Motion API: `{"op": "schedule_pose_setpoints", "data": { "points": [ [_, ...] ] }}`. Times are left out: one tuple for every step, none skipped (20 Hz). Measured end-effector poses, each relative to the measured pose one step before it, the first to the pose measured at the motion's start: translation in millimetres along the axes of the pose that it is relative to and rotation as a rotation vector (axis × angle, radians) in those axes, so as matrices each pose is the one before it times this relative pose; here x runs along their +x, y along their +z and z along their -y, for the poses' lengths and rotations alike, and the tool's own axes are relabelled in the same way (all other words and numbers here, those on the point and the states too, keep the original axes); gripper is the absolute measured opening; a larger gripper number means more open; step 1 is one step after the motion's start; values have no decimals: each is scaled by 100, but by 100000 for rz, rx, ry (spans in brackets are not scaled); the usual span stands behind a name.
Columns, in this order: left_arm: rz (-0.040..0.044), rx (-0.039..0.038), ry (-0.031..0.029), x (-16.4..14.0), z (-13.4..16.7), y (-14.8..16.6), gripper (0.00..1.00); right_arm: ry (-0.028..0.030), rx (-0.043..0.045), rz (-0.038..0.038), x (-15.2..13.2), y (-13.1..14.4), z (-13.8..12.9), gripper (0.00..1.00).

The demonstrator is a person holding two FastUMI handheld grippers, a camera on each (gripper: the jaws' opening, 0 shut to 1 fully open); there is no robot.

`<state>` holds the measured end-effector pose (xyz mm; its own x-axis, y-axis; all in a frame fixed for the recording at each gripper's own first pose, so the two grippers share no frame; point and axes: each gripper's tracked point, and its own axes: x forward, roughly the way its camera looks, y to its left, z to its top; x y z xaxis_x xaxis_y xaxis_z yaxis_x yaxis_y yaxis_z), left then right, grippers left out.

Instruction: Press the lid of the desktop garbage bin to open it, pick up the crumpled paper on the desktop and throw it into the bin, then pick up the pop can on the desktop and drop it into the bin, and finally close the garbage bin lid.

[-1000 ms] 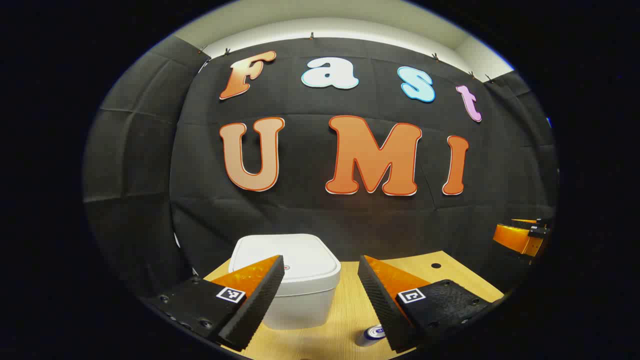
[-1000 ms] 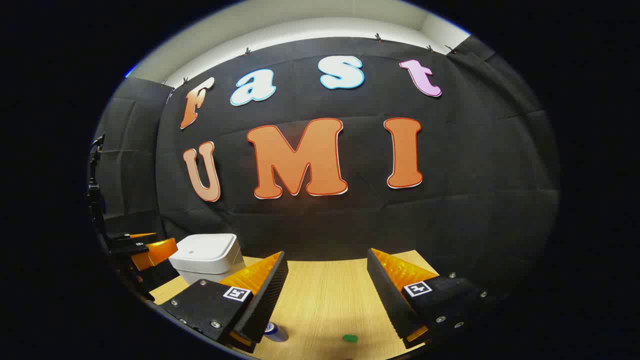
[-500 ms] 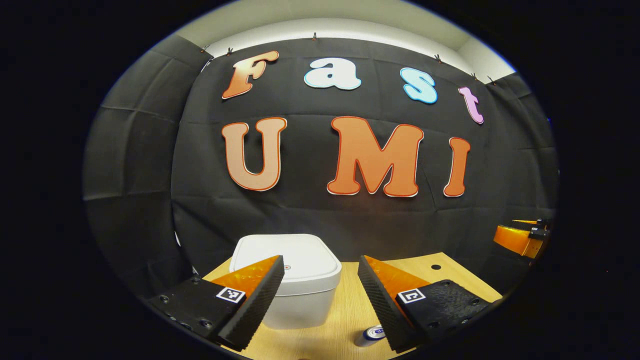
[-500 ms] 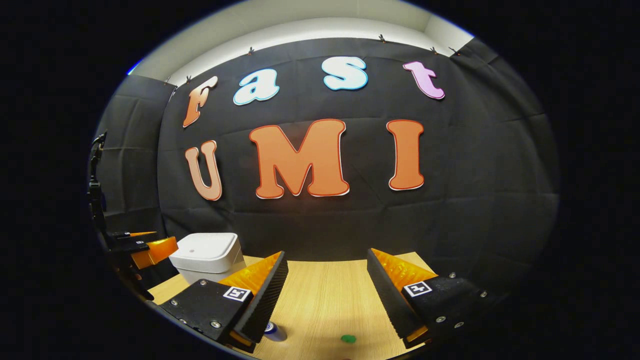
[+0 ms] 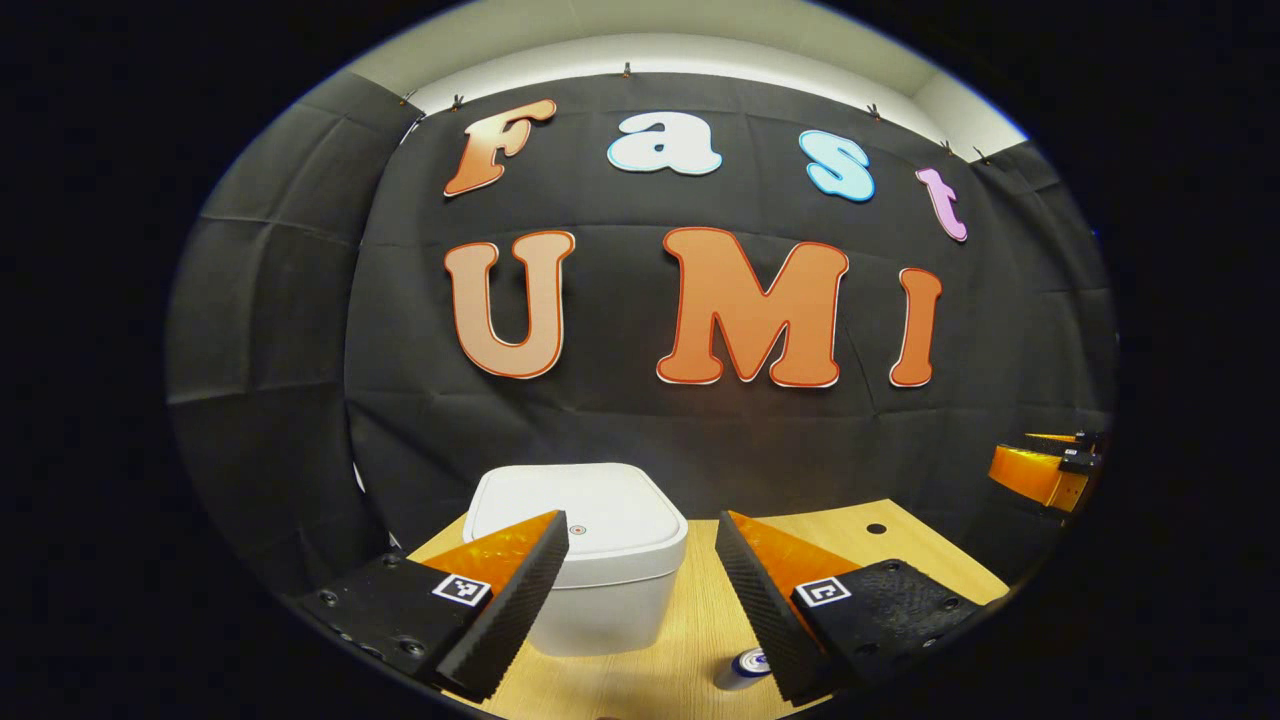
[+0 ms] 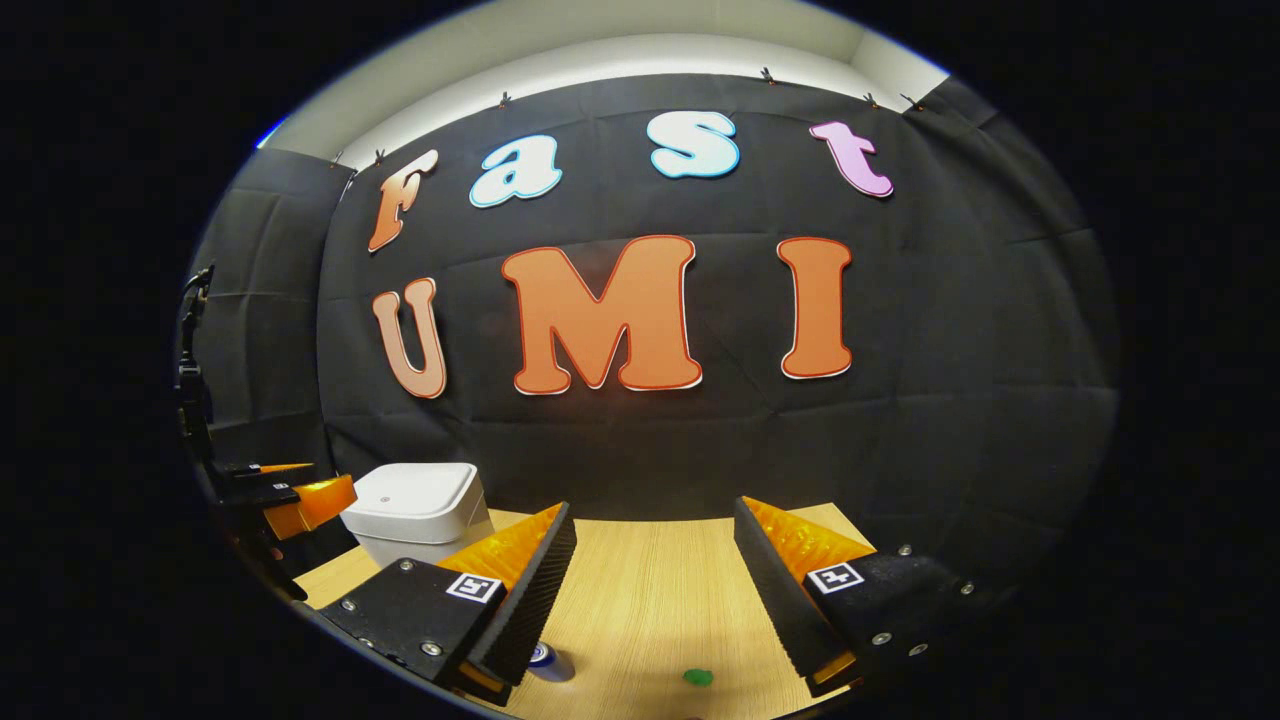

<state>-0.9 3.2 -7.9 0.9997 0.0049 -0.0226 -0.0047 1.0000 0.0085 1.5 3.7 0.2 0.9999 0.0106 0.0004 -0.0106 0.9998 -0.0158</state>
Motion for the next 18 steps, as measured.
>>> {"op": "schedule_pose_setpoints", "data": {
  "points": [
    [343,170,304,-71,-113,137,94,68,123,-24,-28,56,0,95],
    [273,238,228,65,-64,56,94,74,99,-196,4,18,-7,100],
    [123,187,221,186,-74,63,94,-121,-33,-86,50,-170,49,95],
    [36,107,-130,-18,51,-1,94,-69,-71,23,83,-30,19,100],
    [-188,12,-443,-1,168,18,94,30,2,55,2,90,-46,100],
    [-67,-284,-529,-48,32,-165,94,76,44,52,-24,33,-42,100],
    [-70,-358,-280,7,-44,17,94,-27,45,-50,13,-18,46,100],
    [-209,-184,-136,36,100,-37,94,-9,-54,-104,27,-31,0,100],
    [-294,67,-68,46,25,-30,94,-202,-102,-115,-24,-105,42,100],
    [-225,71,-28,49,-38,-128,94,71,-14,18,-29,9,20,100],
    [-251,-165,-8,67,-17,-13,94,0,144,2,40,-20,5,100],
    [-205,-246,145,80,-77,-129,94,94,162,-101,-26,24,-46,100],
    [-148,-232,58,-44,-6,-15,95,51,22,-76,-31,-73,0,100],
    [-254,-172,-104,36,5,-44,95,-124,-257,108,8,32,60,100],
    [-245,-57,-163,-14,52,-113,95,-61,-290,24,17,2,16,100],
    [-79,-67,-140,-20,-8,71,95,147,18,-180,26,-107,-102,100],
    [-143,-18,-23,28,3,-34,95,179,114,-199,20,3,-77,95],
    [-140,25,-30,69,24,-29,95,-99,24,-86,13,-11,78,100]
  ]
}}
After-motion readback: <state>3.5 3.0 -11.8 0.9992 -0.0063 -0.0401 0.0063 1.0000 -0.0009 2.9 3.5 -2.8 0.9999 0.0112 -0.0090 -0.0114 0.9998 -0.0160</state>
